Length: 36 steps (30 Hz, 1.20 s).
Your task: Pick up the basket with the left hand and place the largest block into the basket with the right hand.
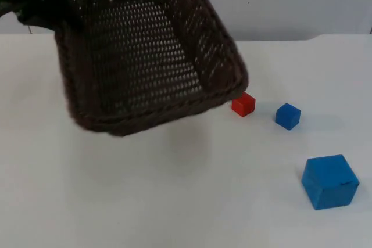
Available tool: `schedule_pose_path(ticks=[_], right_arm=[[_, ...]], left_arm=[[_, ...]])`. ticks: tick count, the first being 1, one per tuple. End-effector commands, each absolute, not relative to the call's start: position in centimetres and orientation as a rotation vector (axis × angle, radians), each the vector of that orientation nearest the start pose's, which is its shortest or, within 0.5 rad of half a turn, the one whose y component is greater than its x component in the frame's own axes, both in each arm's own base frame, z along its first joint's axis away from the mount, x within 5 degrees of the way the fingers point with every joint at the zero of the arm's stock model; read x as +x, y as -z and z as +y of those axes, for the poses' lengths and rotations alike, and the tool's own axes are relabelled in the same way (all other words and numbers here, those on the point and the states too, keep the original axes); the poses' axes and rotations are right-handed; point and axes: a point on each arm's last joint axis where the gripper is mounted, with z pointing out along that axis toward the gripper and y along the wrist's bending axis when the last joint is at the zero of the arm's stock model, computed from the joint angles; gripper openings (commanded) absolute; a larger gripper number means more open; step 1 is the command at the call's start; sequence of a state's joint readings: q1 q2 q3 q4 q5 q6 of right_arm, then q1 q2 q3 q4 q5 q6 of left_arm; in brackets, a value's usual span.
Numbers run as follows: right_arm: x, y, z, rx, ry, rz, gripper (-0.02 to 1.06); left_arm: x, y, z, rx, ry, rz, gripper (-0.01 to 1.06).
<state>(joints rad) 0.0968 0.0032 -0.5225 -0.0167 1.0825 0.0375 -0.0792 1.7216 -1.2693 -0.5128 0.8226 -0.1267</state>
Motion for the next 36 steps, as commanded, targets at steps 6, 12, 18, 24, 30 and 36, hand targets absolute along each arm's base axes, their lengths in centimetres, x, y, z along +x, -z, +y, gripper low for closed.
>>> schedule_pose_path(ticks=[6, 12, 18, 24, 30, 36], right_arm=[[-0.7, -28.0, -0.2, -0.055, -0.06, 2.045, 1.05], [-0.7, -28.0, -0.2, -0.055, -0.06, 2.045, 1.05], [-0.7, -28.0, -0.2, -0.055, -0.06, 2.045, 1.05], [-0.7, -28.0, -0.2, -0.055, -0.06, 2.045, 1.05], [-0.7, -28.0, -0.2, -0.055, -0.06, 2.045, 1.05], [-0.7, -28.0, -0.2, -0.055, -0.058, 2.045, 1.05]], left_arm=[[34.3, -25.7, -6.2, -0.214, 0.696, 2.813, 0.0], [33.2, -25.6, -6.4, -0.066, 0.724, 2.911, 0.0], [32.1, -25.3, -6.4, -0.005, 0.739, 2.928, 0.0], [30.1, -24.3, -6.2, 0.014, 0.718, 2.93, 0.0], [28.6, -23.9, -6.3, 0.043, 0.751, 2.939, 0.0], [27.8, -23.2, -6.7, 0.041, 0.853, 2.915, 0.0]])
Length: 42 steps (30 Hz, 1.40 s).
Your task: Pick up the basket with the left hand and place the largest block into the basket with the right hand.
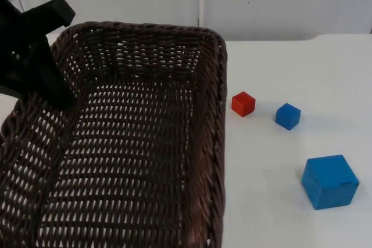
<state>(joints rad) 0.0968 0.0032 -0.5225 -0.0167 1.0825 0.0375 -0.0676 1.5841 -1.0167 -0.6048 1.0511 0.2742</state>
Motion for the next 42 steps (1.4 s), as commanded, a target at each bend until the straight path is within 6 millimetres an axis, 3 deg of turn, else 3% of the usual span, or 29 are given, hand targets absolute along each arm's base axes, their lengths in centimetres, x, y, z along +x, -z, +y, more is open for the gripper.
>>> schedule_pose_path(ticks=[1, 16, 23, 28, 32, 33, 37, 38, 42], right_arm=[[-0.7, -28.0, -0.2, -0.055, -0.058, 2.045, 1.05], [-0.8, -28.2, -0.2, -0.055, -0.066, 2.03, 1.05], [0.9, -30.6, 0.0, -0.056, -0.066, 2.036, 1.05], [3.8, -32.0, 0.3, -0.058, -0.078, 2.106, 1.05], [8.3, -33.0, 1.1, -0.059, -0.127, 2.219, 1.05], [8.3, -33.0, 1.1, -0.059, -0.127, 2.219, 1.05], [12.2, -33.6, 1.8, -0.096, -0.15, 2.277, 1.05], [12.2, -33.6, 1.8, -0.096, -0.15, 2.277, 1.05], [16.4, -33.7, 2.4, -0.127, -0.165, 2.37, 1.05]], left_arm=[[27.7, -22.9, -6.7, 0.021, 0.853, 2.91, 0.0], [27.5, -22.2, -6.7, 0.03, 0.841, 2.906, 0.0], [27.3, -22.2, -6.7, 0.072, 0.856, 2.908, 0.0], [27.3, -22.2, -6.8, 0.067, 0.865, 2.906, 0.0], [27.3, -22.2, -6.8, 0.079, 0.863, 2.904, 0.0], [27.3, -22.2, -6.8, 0.079, 0.863, 2.904, 0.0], [27.3, -22.2, -6.8, 0.08, 0.863, 2.903, 0.0], [27.3, -22.2, -6.8, 0.08, 0.863, 2.903, 0.0], [27.3, -22.2, -6.8, 0.089, 0.862, 2.902, 0.0]])
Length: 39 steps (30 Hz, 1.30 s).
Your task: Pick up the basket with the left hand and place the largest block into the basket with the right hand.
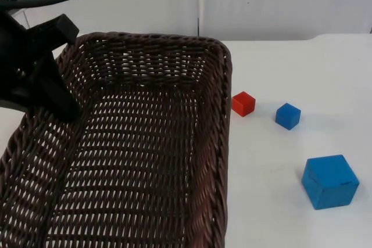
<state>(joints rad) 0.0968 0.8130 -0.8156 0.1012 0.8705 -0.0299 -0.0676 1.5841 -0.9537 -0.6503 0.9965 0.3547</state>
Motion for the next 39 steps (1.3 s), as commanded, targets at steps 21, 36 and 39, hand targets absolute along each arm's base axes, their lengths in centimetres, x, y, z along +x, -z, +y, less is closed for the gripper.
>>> schedule_pose_path(ticks=[21, 36, 39], right_arm=[[23.1, -30.0, 5.1, -0.223, -0.331, 2.542, 1.05], [23.2, -25.6, 14.2, -0.61, -0.166, 2.583, 1.05], [23.7, -24.4, 14.9, -0.599, -0.152, 2.606, 1.05]], left_arm=[[27.4, -22.2, -6.8, 0.085, 0.86, 2.897, 0.0], [27.4, -22.2, -6.8, 0.085, 0.86, 2.897, 0.0], [27.4, -22.2, -6.8, 0.085, 0.86, 2.897, 0.0]])
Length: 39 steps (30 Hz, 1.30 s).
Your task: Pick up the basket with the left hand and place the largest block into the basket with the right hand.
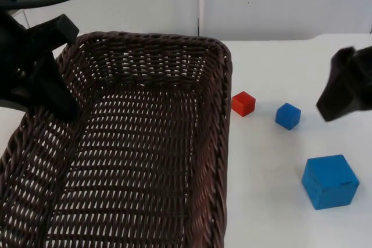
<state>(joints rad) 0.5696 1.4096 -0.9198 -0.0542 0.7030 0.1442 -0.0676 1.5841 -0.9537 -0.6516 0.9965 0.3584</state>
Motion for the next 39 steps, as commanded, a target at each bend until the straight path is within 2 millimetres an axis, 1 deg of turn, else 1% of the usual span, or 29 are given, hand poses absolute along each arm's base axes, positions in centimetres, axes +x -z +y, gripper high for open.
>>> schedule_pose_path(ticks=[1, 5, 6, 7, 10, 12, 13, 17, 18, 22, 23, 25, 28, 29, 33, 37, 39], right_arm=[[23.7, -24.4, 14.9, -0.599, -0.152, 2.606, 1.05], [24.6, -22.9, 15.1, -0.53, -0.112, 2.639, 1.05], [24.8, -22.7, 15.1, -0.484, -0.101, 2.641, 1.05], [24.8, -22.7, 15.1, -0.484, -0.101, 2.641, 1.05], [25.3, -21.6, 15.1, -0.355, -0.115, 2.622, 1.05], [25.7, -20.9, 15.2, -0.305, -0.111, 2.619, 1.05], [25.7, -20.9, 15.2, -0.305, -0.111, 2.619, 1.05], [26.3, -19.3, 15.6, -0.279, -0.099, 2.652, 1.05], [26.3, -19.3, 15.6, -0.279, -0.099, 2.652, 1.05], [26.8, -17.1, 16.0, -0.284, -0.081, 2.699, 1.05], [26.8, -17.1, 16.0, -0.284, -0.081, 2.699, 1.05], [27.0, -15.7, 16.2, -0.281, -0.072, 2.726, 1.05], [27.2, -14.3, 16.5, -0.289, -0.073, 2.745, 1.05], [27.2, -14.3, 16.5, -0.289, -0.073, 2.745, 1.05], [27.3, -12.5, 16.2, -0.269, -0.074, 2.773, 1.05], [27.6, -11.6, 16.1, -0.268, -0.071, 2.785, 1.05], [27.7, -11.4, 16.2, -0.269, -0.082, 2.778, 1.05]], left_arm=[[27.4, -22.2, -6.8, 0.085, 0.86, 2.897, 0.0], [27.4, -22.2, -6.8, 0.087, 0.857, 2.898, 0.0], [27.4, -22.2, -6.8, 0.085, 0.854, 2.895, 0.0], [27.4, -22.2, -6.8, 0.085, 0.854, 2.895, 0.0], [27.5, -22.2, -6.7, 0.083, 0.846, 2.89, 0.0], [27.5, -22.2, -6.7, 0.081, 0.843, 2.886, 0.0], [27.5, -22.2, -6.7, 0.081, 0.843, 2.886, 0.0], [27.5, -22.2, -6.7, 0.081, 0.843, 2.886, 0.0], [27.5, -22.2, -6.7, 0.081, 0.843, 2.886, 0.0], [27.5, -22.2, -6.7, 0.081, 0.843, 2.886, 0.0], [27.5, -22.2, -6.7, 0.081, 0.843, 2.886, 0.0], [27.5, -22.2, -6.7, 0.081, 0.843, 2.886, 0.0], [27.5, -22.2, -6.7, 0.081, 0.843, 2.886, 0.0], [27.5, -22.2, -6.7, 0.081, 0.843, 2.886, 0.0], [27.5, -22.2, -6.7, 0.081, 0.843, 2.886, 0.0], [27.6, -22.2, -6.7, 0.08, 0.841, 2.885, 0.0], [27.6, -22.2, -6.7, 0.08, 0.841, 2.885, 0.0]])
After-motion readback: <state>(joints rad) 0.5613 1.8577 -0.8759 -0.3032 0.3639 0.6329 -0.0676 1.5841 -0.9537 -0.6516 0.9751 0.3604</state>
